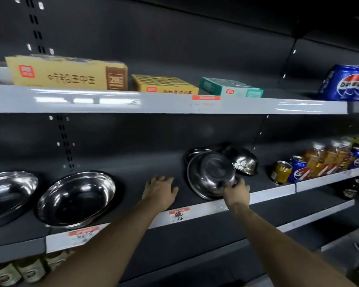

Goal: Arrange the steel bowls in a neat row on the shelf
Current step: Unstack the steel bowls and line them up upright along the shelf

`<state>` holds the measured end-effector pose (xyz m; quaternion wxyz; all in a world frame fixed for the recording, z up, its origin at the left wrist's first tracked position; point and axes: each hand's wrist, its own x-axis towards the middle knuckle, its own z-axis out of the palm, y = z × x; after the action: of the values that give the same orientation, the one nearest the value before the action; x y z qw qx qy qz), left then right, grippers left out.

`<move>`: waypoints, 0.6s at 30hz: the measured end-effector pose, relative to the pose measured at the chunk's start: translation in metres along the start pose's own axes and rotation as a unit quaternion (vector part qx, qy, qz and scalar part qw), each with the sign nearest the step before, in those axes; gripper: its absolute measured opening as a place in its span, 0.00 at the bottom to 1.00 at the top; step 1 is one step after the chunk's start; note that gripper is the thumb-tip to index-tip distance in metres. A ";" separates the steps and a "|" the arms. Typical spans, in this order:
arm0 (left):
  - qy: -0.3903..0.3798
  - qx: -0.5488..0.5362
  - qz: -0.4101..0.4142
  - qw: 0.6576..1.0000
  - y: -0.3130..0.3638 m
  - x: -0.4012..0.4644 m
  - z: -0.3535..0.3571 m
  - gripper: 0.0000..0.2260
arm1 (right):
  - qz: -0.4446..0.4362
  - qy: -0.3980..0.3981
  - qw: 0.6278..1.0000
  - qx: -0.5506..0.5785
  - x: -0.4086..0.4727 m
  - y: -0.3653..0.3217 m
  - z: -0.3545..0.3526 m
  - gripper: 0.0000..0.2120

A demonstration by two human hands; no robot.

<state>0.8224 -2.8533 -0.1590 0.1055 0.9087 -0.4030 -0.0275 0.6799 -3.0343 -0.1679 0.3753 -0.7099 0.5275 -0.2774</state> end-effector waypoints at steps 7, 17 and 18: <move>-0.002 -0.043 -0.050 0.998 0.076 0.038 0.025 0.25 | 0.004 -0.022 0.999 0.047 0.079 0.022 -0.020 0.26; -0.008 -0.249 -0.162 0.955 0.117 0.066 0.039 0.32 | -0.071 -0.137 0.987 0.037 0.116 0.029 -0.014 0.24; 0.000 -0.264 -0.168 0.950 0.119 0.066 0.040 0.31 | -0.083 -0.132 0.987 0.039 0.115 0.029 -0.014 0.23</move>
<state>0.7750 -2.9864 -0.1699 0.3354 0.9031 -0.2226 -0.1498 0.6867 -3.1518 -0.1841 0.4449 -0.7660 0.4017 -0.2321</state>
